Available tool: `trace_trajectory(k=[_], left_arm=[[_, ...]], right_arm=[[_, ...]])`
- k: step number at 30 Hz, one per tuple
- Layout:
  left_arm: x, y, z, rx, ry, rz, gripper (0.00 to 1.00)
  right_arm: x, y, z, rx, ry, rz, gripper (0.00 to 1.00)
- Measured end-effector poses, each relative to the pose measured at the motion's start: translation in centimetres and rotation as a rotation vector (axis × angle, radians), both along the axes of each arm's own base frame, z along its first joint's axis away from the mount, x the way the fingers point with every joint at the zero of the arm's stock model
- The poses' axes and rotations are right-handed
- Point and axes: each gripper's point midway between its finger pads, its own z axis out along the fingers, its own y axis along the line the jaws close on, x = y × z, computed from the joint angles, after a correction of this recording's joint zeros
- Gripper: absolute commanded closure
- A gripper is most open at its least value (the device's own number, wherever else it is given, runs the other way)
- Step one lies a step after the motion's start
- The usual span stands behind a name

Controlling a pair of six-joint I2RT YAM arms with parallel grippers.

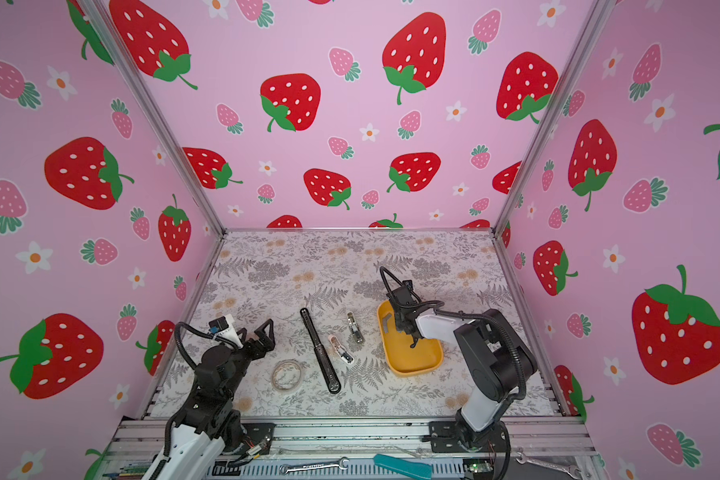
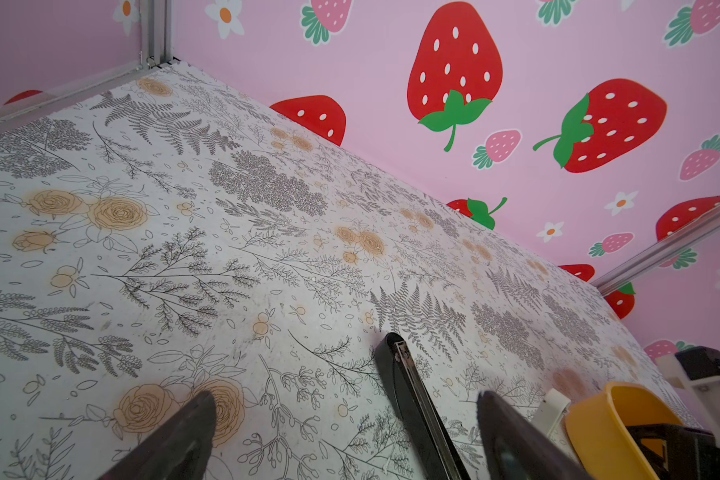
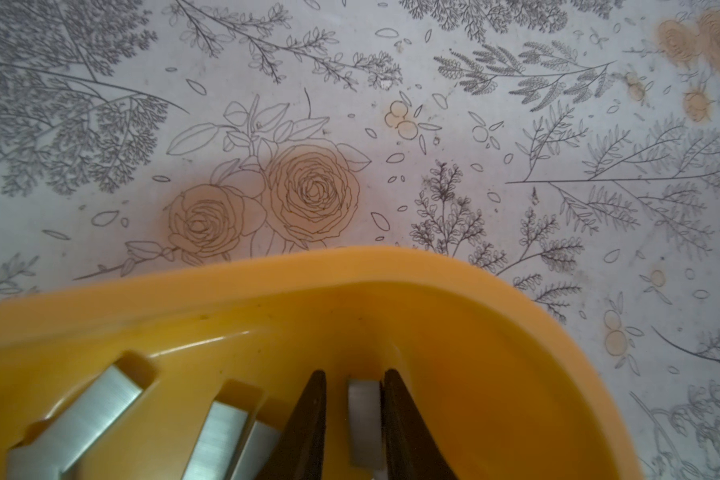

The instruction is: Load the staples into the stapler

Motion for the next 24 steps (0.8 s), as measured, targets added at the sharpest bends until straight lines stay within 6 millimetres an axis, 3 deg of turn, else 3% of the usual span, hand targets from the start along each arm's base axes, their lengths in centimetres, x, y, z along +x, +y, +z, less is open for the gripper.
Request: trace_trajectory(k=[9,16,24], left_arm=[[0.0,0.0,0.2,-0.001,-0.007,-0.001,0.01],[0.0,0.0,0.2,0.000,-0.011,-0.002,0.01],[0.0,0.0,0.2,0.001,-0.011,-0.001,0.01]], right_arm=[[0.8,-0.4,-0.2,0.042,-0.001,-0.026,0.73],[1.1,-1.0,-0.2,0.062,0.001,-0.053,0.82],[0.4,-1.3,-0.1,0.068,0.008,-0.053,0.71]])
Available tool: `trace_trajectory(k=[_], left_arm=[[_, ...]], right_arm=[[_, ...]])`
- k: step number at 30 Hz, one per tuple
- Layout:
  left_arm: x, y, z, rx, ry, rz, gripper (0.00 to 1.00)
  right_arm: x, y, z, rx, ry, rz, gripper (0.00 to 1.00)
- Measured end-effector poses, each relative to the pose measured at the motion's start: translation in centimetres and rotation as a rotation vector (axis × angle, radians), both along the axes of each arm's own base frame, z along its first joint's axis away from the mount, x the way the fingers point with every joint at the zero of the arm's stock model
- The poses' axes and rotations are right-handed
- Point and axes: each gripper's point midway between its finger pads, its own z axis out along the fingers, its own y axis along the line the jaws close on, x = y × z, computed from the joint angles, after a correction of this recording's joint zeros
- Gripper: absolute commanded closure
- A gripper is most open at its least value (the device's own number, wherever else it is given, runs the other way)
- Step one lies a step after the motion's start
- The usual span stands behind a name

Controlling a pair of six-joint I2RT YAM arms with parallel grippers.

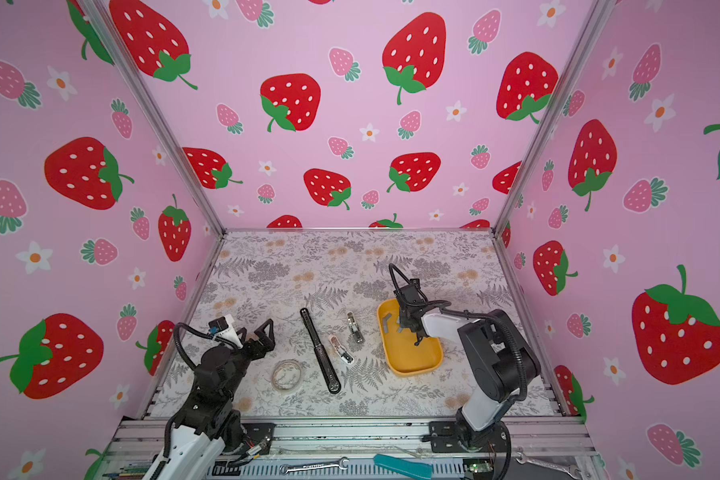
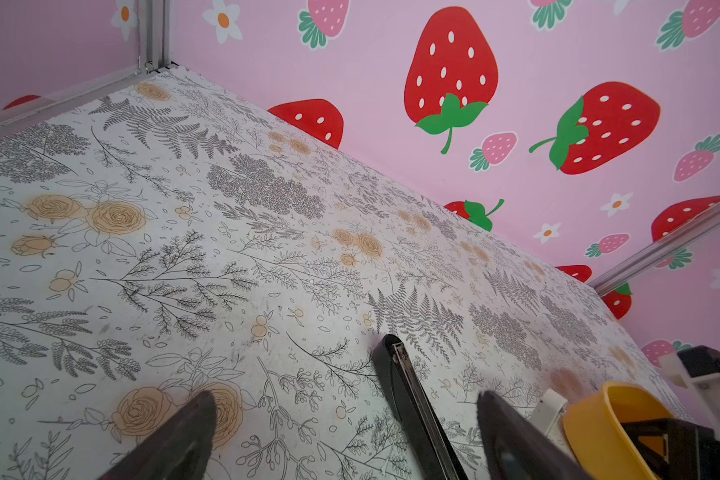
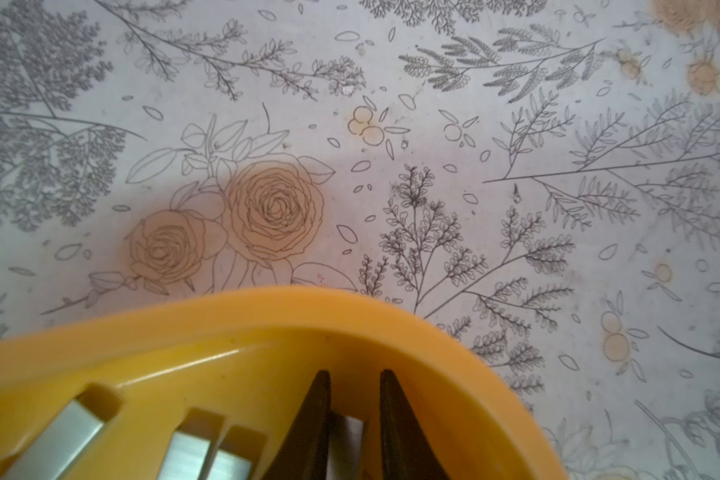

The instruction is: Load the staples into the stapler

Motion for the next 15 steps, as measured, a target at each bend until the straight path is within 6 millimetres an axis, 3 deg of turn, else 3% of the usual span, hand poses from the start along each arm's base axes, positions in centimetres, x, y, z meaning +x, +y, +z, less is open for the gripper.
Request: trace_trajectory(k=[8,15], left_arm=[[0.01,0.10,-0.01,0.002,0.000,0.006,0.01],[0.00,0.08,0.00,0.002,0.000,0.005,0.01]], right_arm=[[-0.26,0.00,-0.01,0.004,0.007,0.004,0.72],[-0.57,0.09,-0.09,0.018,0.013,0.010,0.83]])
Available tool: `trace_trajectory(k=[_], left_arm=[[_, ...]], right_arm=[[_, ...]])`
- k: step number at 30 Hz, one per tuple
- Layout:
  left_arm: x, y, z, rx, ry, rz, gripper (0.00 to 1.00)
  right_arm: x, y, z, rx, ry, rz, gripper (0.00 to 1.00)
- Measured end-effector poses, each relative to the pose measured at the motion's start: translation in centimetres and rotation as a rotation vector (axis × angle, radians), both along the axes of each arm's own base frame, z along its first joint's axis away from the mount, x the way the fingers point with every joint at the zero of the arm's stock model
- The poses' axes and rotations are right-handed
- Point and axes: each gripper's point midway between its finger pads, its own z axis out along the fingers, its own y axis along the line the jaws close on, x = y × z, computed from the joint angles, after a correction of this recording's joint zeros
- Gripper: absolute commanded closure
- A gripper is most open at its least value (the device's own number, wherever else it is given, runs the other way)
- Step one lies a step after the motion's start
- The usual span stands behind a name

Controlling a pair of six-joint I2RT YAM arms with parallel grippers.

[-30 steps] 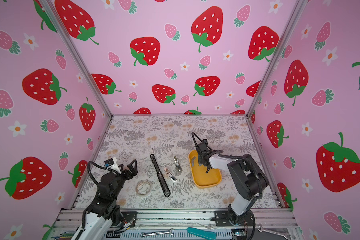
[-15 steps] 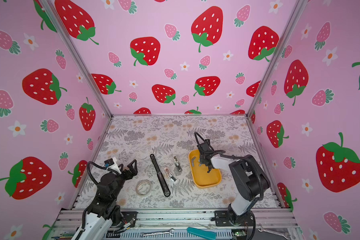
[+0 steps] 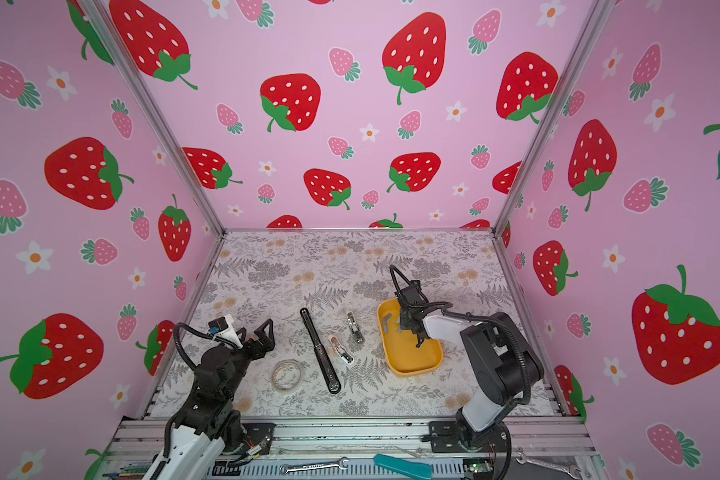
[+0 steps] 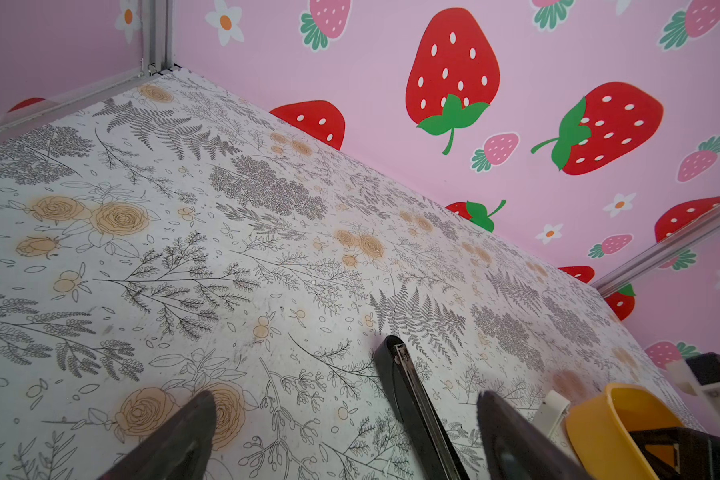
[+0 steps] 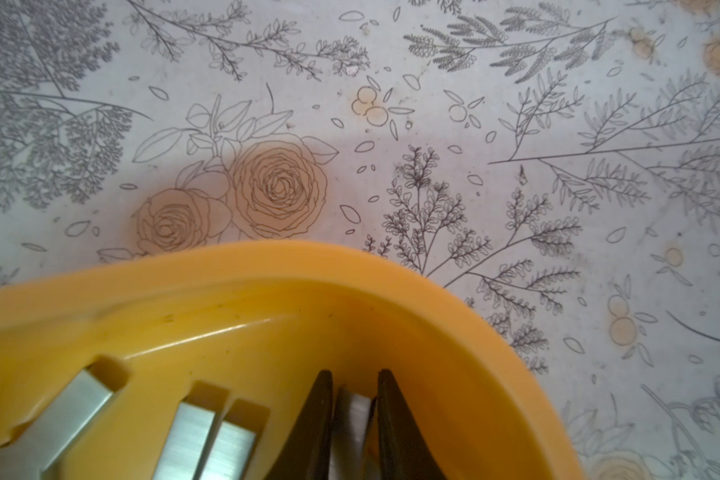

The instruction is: Load the staples into the stapler

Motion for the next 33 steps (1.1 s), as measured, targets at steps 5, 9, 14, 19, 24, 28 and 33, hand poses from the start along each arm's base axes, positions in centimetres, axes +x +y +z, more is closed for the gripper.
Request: trace_trajectory(k=[5,9,14,19,24,28,33], left_arm=[[0.0,0.0,0.1,0.000,-0.002,0.000,0.01],[0.0,0.0,0.2,-0.001,-0.006,0.000,0.01],[-0.1,0.0,0.2,-0.003,-0.012,-0.001,0.01],[-0.1,0.0,-0.1,-0.001,-0.007,-0.001,0.01],[-0.1,0.0,-0.1,-0.002,-0.007,0.000,0.01],[-0.1,0.0,-0.1,-0.002,-0.007,0.000,0.01],[-0.1,0.0,-0.1,-0.002,-0.007,0.000,0.01]], right_arm=[[-0.1,0.3,0.0,0.017,0.006,0.011,0.89],[-0.2,0.7,0.0,0.040,0.009,0.024,0.91],[-1.1,1.4,0.6,0.100,0.007,0.065,0.91],[-1.5,2.2,2.4,0.166,-0.038,0.107,0.91],[-1.4,2.9,2.6,0.198,-0.041,0.130,0.91],[-1.7,3.2,0.8,0.195,0.008,0.140,0.91],[-1.5,3.4,0.5,0.199,0.006,0.139,0.91]])
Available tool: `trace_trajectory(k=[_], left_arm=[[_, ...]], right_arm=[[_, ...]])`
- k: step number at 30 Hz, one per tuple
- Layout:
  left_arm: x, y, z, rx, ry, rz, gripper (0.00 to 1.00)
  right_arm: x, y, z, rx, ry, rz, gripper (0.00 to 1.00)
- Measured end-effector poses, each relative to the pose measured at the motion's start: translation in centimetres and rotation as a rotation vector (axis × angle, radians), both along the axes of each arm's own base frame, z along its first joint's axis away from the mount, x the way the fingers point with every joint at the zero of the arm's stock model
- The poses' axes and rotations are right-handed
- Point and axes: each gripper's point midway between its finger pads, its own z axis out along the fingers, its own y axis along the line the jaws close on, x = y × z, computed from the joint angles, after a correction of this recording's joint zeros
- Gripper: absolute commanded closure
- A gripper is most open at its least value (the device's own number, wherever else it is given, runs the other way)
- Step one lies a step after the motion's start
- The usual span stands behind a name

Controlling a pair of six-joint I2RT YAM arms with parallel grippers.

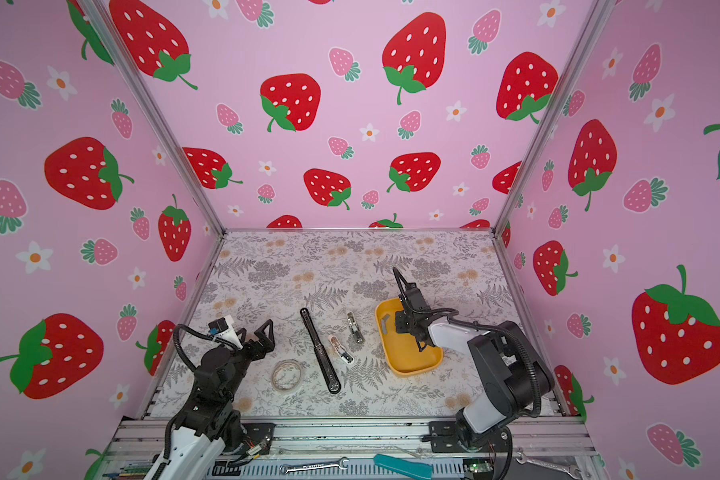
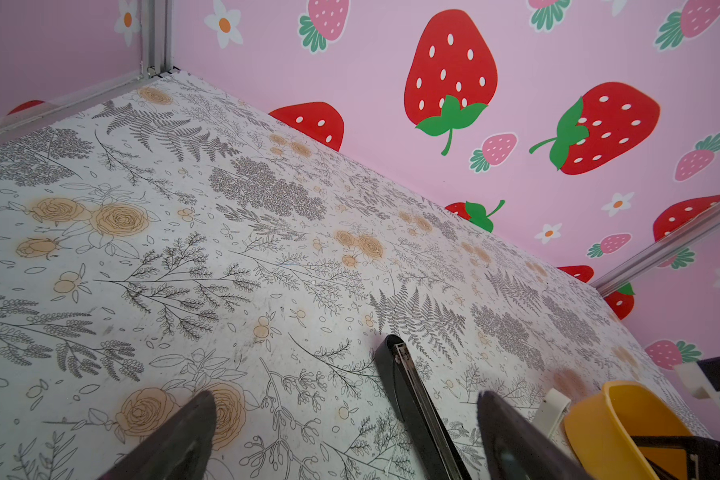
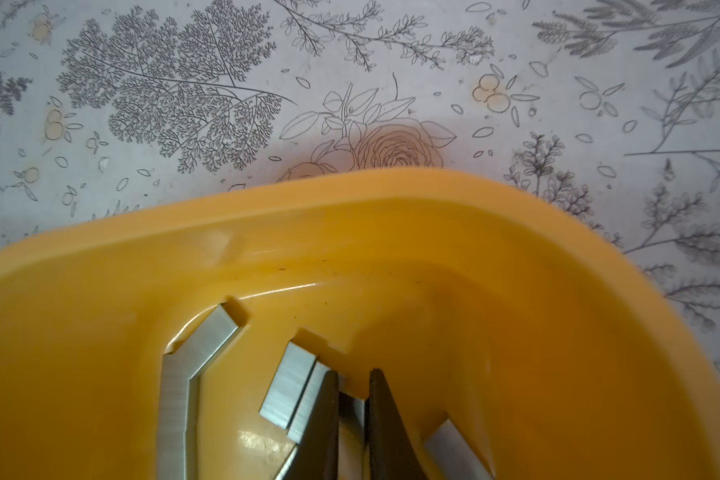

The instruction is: Load the staples into the stapler

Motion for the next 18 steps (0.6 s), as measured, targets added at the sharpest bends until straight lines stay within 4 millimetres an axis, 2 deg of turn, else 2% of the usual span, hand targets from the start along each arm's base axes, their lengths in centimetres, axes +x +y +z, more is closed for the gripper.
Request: trace_trajectory(k=[3,12,18], left_arm=[[0.00,-0.01,0.00,0.000,0.000,0.000,0.01],[0.00,-0.01,0.00,0.000,0.000,0.000,0.01],[0.00,0.00,0.00,0.000,0.000,0.000,0.01]], right_arm=[[-0.06,-0.05,-0.06,-0.002,0.003,-0.001,0.89],[-0.42,-0.47,-0.42,-0.007,0.016,-0.019,0.75],[-0.44,-0.84,-0.15,-0.018,0.007,-0.031,0.73]])
